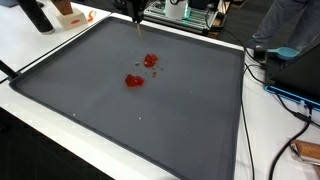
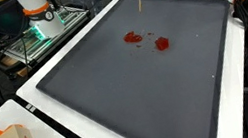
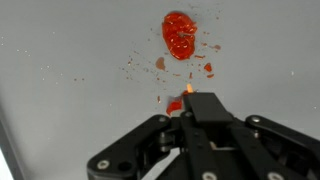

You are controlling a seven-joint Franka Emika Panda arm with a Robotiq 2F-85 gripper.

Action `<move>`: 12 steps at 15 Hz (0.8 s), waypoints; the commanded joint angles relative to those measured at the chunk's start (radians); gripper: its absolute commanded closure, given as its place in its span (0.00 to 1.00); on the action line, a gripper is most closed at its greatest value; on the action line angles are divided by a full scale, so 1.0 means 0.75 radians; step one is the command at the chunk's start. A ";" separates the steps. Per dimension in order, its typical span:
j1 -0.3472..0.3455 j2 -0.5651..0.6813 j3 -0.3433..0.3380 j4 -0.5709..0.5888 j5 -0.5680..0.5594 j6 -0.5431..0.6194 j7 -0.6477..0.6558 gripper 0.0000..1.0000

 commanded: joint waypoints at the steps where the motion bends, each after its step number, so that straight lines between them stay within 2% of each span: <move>1: -0.010 -0.055 0.014 -0.054 0.016 -0.036 -0.033 0.97; 7: -0.010 -0.069 0.018 -0.067 0.009 -0.053 -0.037 0.97; 8: -0.009 -0.028 0.017 -0.025 -0.001 -0.036 -0.017 0.88; 12: -0.009 -0.035 0.018 -0.032 -0.001 -0.037 -0.020 0.88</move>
